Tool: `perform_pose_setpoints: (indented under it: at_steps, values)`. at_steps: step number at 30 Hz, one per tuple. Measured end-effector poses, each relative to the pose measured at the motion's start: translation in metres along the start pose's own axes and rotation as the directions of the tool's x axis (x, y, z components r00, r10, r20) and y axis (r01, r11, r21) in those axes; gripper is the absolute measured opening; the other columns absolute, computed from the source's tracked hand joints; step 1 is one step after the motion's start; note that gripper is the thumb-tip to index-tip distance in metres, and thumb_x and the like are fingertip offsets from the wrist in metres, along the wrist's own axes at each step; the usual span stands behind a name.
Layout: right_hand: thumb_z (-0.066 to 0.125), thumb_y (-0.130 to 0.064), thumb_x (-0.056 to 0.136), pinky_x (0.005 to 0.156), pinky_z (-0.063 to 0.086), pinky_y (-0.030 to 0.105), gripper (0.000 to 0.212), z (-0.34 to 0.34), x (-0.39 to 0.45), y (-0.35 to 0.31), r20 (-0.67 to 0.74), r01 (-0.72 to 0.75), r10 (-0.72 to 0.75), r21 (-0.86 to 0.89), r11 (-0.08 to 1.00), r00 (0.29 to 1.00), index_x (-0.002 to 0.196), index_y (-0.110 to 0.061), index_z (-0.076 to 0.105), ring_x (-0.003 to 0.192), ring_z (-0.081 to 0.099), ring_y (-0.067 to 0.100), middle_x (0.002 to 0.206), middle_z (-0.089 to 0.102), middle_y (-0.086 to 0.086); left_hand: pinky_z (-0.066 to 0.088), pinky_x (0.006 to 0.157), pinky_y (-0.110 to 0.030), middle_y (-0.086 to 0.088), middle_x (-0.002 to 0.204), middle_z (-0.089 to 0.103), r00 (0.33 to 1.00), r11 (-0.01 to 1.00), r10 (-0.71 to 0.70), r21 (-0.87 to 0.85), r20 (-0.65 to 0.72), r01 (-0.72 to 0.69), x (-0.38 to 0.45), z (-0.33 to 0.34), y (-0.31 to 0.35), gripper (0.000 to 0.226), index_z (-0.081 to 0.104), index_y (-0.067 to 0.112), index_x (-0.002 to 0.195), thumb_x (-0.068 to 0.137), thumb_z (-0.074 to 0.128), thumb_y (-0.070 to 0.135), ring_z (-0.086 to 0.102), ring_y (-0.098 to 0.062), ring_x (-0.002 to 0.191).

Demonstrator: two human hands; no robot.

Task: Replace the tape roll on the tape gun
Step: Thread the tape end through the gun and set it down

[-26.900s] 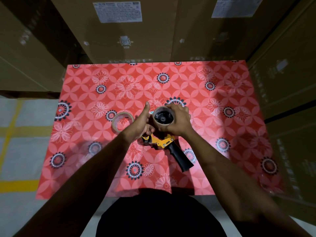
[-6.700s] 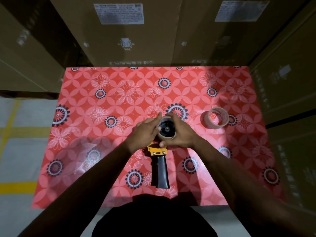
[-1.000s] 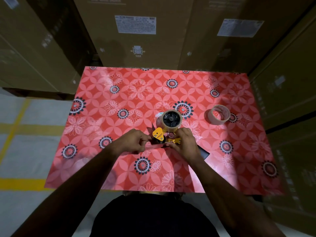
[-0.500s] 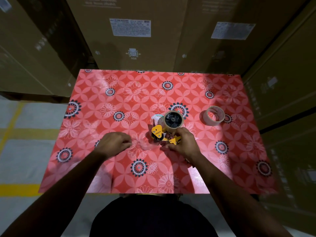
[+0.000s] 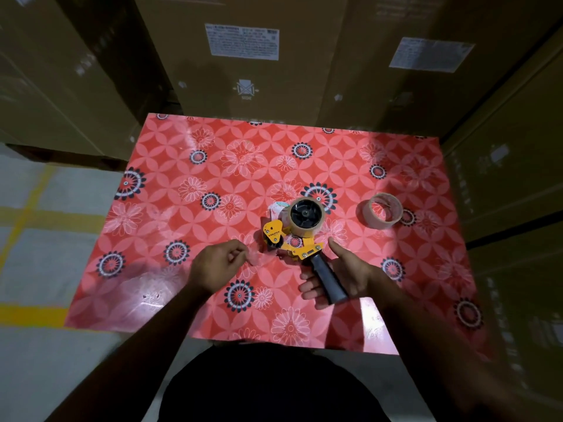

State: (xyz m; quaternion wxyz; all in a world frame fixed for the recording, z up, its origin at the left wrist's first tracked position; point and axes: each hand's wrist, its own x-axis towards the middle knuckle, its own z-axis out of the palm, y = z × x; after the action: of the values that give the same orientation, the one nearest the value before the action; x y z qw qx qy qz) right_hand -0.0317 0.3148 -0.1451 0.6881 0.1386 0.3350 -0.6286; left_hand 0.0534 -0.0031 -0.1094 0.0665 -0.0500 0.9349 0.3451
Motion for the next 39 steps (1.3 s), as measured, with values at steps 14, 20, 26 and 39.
perform_pose_setpoints:
  at_steps: [14,20,26,39]
  values:
    - [0.036,-0.099,0.071,0.052,0.039,0.024,0.126,0.03,0.046,0.017,0.065,0.158,-0.184,0.29,0.944,0.981,0.136,0.007,0.049,0.045,0.045,0.01,0.113,0.067,0.027,0.043,0.043,-0.021,0.01,0.056,0.062,0.989,0.995,-0.074,0.052,-0.128,0.081,-0.019,-0.003,-0.02,0.009,0.07,0.027,0.098,0.097,0.064,0.02,0.056,-0.005,0.046]
    - [0.042,-0.089,0.079,0.051,0.023,0.027,0.073,0.066,0.042,0.016,0.079,0.144,-0.171,0.272,0.952,0.982,0.076,-0.017,0.038,0.046,0.021,0.012,0.057,0.035,-0.002,0.036,0.04,-0.021,0.007,0.052,0.057,0.982,0.996,-0.086,0.017,-0.169,0.09,-0.025,-0.014,-0.036,0.019,0.061,0.031,0.086,0.097,0.063,0.017,0.056,-0.014,0.044]
    - [0.041,-0.063,0.081,0.052,0.018,0.027,0.054,0.094,0.025,0.005,-0.106,0.186,-0.178,0.074,0.98,0.978,0.059,-0.016,0.051,0.041,0.021,0.013,0.046,0.041,-0.004,0.055,0.051,-0.04,0.003,0.063,0.066,0.974,0.986,-0.09,-0.157,-0.21,0.057,-0.031,-0.019,-0.054,0.01,0.068,0.024,0.089,0.096,0.061,0.026,0.065,-0.02,0.057]
    - [0.054,-0.067,0.066,0.051,0.02,0.031,0.053,0.149,0.0,-0.029,-0.331,0.112,-0.271,-0.427,0.897,0.904,0.061,-0.016,0.042,0.04,0.021,0.016,0.049,0.03,0.0,0.06,0.083,-0.046,-0.032,0.125,0.066,0.709,0.082,-0.185,-0.708,0.681,0.702,0.018,-0.044,-0.021,0.092,0.019,0.018,0.157,0.091,0.038,0.078,0.071,-0.042,0.106]
